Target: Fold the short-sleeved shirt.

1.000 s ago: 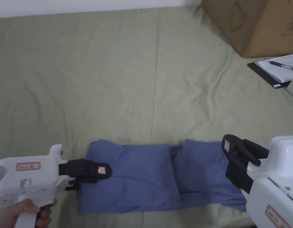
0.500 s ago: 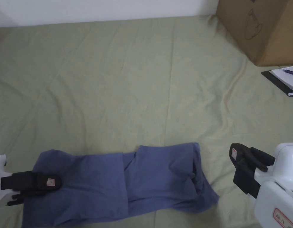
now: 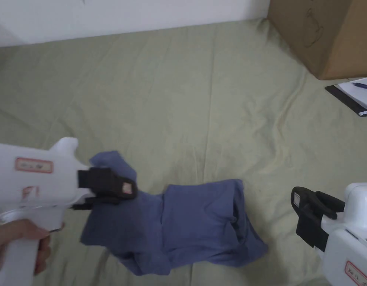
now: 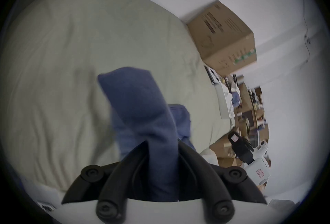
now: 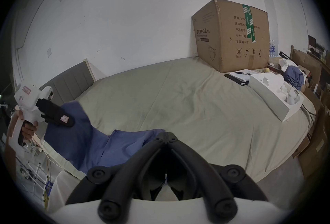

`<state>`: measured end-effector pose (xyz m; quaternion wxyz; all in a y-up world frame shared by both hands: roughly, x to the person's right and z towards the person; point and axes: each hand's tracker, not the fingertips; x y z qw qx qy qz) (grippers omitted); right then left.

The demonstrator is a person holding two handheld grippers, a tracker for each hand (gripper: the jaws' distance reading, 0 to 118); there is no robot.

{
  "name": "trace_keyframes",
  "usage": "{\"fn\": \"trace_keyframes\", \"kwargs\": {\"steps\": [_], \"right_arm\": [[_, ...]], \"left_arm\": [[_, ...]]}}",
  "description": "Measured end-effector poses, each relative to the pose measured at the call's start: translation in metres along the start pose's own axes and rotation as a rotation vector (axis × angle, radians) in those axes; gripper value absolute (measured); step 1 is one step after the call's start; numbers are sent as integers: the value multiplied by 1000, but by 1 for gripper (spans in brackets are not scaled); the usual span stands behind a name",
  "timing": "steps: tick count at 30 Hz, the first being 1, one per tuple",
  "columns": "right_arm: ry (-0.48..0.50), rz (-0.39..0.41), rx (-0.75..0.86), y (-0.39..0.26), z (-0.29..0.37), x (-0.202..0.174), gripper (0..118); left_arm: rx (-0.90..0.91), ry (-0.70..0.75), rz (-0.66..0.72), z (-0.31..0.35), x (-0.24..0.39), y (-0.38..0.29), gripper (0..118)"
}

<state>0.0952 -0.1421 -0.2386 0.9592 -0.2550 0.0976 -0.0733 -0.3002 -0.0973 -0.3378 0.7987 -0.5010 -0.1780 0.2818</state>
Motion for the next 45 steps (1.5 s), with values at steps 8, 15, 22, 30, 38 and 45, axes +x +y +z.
{"fn": "trace_keyframes", "kwargs": {"steps": [8,15,22,30,38,45], "right_arm": [[-26,-39,-4,-5,9,25,0],[-55,-85,-15,-10,13,46,0],[-41,-118,-26,-13,10,50,0],[-22,-101,-33,-14,6,45,0],[-31,-102,-39,-16,5,47,0],[-35,-82,-59,-19,2,47,0]], "left_arm": [[-236,2,-40,-138,57,-6,7],[-258,-105,-38,-163,65,-14,112],[-138,-103,-18,-105,50,-11,118],[-69,9,67,-89,4,-33,0],[-132,-102,27,-146,28,-41,0],[-261,-45,-133,-214,68,-54,0]]}}
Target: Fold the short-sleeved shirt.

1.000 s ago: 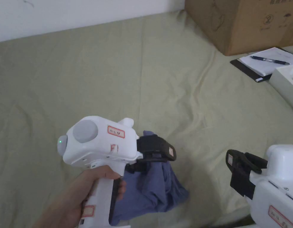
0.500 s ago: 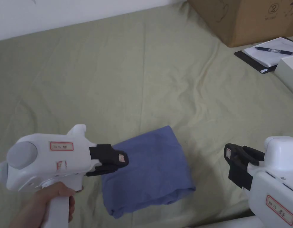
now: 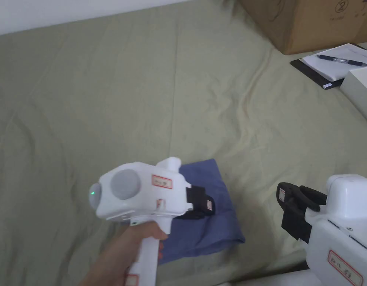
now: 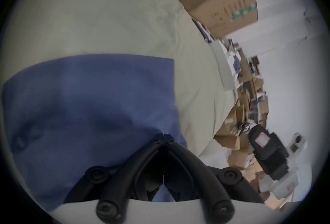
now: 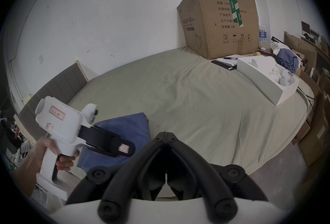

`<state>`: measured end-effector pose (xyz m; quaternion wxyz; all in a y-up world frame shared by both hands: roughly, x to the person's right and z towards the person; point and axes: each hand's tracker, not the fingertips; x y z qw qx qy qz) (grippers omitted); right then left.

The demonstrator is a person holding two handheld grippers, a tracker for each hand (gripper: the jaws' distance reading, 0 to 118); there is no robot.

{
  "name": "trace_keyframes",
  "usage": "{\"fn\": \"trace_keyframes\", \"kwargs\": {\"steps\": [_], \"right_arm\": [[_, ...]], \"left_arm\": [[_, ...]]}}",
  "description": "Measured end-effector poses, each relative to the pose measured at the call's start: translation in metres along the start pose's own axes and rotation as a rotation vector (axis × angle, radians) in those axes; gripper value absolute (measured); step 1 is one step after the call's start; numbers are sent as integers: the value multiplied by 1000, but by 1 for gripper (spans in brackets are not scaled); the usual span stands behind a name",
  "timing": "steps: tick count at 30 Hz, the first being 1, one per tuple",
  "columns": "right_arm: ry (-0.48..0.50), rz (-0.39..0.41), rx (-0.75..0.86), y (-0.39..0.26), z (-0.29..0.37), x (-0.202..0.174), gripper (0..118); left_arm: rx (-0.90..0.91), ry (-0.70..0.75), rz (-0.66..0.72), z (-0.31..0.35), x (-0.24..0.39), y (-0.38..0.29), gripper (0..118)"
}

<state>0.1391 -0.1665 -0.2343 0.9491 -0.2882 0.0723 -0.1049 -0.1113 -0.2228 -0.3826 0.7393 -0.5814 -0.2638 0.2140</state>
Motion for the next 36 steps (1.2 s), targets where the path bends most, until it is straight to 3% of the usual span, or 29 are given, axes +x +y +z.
{"fn": "trace_keyframes", "kwargs": {"steps": [5,10,13,17,18,19,22,23,29,36], "right_arm": [[10,10,-10,1,-2,-5,0],[55,52,-24,4,-9,-20,0],[108,88,-39,4,-20,-37,0],[185,161,-75,-3,-46,-69,0],[190,176,-87,-7,-54,-75,0],[189,189,-93,-14,-64,-84,0],[175,246,-141,-35,-89,-101,0],[153,258,-171,-41,-96,-105,0],[131,217,-172,-56,-108,-101,0],[124,254,-172,-56,-107,-103,0]], "left_arm": [[-27,-5,-79,-18,21,-2,0],[74,-60,-101,34,9,-15,0],[171,-44,-62,86,-20,-30,0],[251,-25,104,145,-82,-52,0],[250,-24,138,153,-96,-56,4],[246,-16,179,159,-108,-62,23],[261,-8,281,168,-135,-77,102],[272,-31,300,165,-139,-78,109],[220,-179,340,134,-152,-62,110],[121,-380,447,75,-157,-17,109]]}}
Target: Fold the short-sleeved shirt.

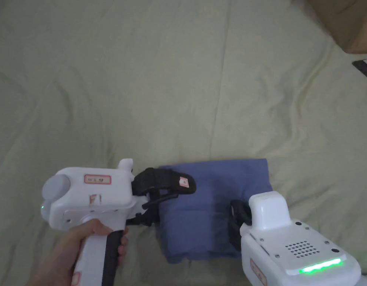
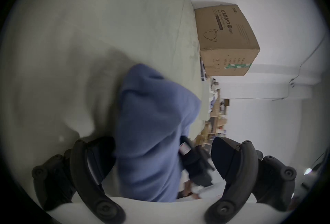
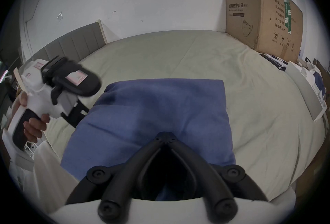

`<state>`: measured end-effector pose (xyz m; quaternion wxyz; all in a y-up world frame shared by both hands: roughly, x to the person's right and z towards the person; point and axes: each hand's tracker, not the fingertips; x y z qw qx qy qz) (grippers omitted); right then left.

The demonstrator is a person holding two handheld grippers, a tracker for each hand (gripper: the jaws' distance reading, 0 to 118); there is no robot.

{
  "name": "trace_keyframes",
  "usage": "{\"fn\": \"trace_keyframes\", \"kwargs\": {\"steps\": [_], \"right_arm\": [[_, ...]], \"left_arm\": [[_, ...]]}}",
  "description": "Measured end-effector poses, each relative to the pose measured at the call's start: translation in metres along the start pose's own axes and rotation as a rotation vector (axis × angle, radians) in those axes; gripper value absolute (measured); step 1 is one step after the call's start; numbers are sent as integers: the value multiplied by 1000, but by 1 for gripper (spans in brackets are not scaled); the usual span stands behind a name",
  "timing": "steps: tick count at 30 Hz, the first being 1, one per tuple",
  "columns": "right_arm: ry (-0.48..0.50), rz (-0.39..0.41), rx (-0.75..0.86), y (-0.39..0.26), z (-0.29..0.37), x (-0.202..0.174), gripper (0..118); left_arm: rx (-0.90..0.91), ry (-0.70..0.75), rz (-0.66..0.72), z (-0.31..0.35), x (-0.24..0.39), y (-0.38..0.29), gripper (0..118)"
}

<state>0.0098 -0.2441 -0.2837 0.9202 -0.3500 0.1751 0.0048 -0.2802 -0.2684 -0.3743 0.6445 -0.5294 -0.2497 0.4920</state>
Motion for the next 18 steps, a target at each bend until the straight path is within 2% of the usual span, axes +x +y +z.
{"fn": "trace_keyframes", "kwargs": {"steps": [2,3,4,5,6,8,9,11,14,18], "right_arm": [[5,-24,0,0,0,2,0],[5,-30,-2,0,0,3,0],[7,-35,-4,1,0,4,0],[6,-38,-4,1,1,5,0],[7,-42,-3,2,1,6,0],[7,-49,-5,2,3,9,0],[7,-61,7,4,7,8,0],[-53,-75,97,13,24,1,0],[-117,-38,334,41,65,-20,0],[-157,-2,532,78,111,-47,0]], "left_arm": [[-48,-90,38,-16,0,7,107],[-70,-83,31,-24,2,8,102],[-78,-18,-8,-29,4,8,77],[-74,59,-51,-31,7,5,29],[-66,153,-76,-35,7,2,18],[-85,16,-38,-28,-10,7,18],[-70,8,-12,-24,-11,8,18],[-72,42,-60,-17,-4,9,18],[-77,88,-102,-5,4,14,18],[-64,174,-190,27,20,19,18]]}}
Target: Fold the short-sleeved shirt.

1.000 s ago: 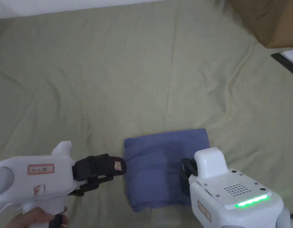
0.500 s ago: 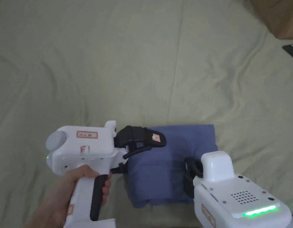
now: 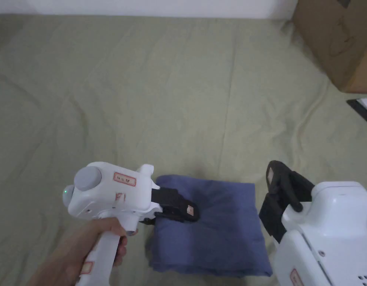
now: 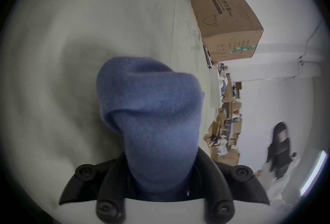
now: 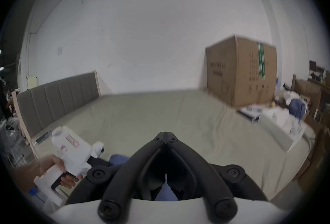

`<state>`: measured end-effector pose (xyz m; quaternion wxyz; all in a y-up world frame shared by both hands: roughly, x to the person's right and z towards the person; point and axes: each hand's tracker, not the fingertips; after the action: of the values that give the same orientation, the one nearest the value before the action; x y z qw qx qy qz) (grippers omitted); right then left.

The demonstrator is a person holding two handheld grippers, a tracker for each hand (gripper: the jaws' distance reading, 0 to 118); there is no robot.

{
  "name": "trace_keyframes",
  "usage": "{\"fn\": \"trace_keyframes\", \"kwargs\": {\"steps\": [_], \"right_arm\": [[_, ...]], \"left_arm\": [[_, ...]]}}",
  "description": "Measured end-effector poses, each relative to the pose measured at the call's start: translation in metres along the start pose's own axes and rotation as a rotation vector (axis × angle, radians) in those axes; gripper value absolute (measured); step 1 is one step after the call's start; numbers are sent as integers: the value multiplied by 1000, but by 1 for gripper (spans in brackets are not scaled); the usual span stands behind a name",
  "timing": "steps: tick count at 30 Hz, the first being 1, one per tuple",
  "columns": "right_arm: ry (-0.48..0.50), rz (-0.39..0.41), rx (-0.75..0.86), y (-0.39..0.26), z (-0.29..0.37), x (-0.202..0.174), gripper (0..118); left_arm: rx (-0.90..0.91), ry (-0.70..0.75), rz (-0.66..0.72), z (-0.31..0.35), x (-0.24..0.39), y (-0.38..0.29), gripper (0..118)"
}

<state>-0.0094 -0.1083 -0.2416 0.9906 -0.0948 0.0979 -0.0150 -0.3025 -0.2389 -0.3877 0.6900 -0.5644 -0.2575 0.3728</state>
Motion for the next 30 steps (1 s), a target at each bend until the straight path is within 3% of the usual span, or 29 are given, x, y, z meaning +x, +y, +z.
{"fn": "trace_keyframes", "kwargs": {"steps": [3,8,13,18,20,25,26,27,28,29,30], "right_arm": [[5,49,76,25,17,-17,0],[25,37,114,39,33,-42,0],[47,74,82,36,32,-59,0],[40,83,35,29,24,-63,0],[62,53,-5,27,19,-61,0],[69,96,-58,20,12,-63,0],[77,97,-65,19,11,-62,0],[81,95,-76,19,10,-62,0],[86,92,-82,19,9,-62,0],[90,90,-84,18,8,-63,0],[89,88,-85,17,7,-64,0]], "left_arm": [[16,94,-68,46,-2,8,18],[101,398,-166,156,-16,33,18],[143,615,-107,247,-50,48,18],[41,1040,-127,301,-90,60,18],[34,1112,-102,313,-110,65,18],[90,1182,-77,329,-144,62,24],[99,1209,-85,333,-147,59,32],[125,1260,-97,334,-148,59,48],[129,1317,-119,335,-148,57,79],[151,1368,-137,336,-147,57,100],[163,1383,-155,338,-147,54,113]]}}
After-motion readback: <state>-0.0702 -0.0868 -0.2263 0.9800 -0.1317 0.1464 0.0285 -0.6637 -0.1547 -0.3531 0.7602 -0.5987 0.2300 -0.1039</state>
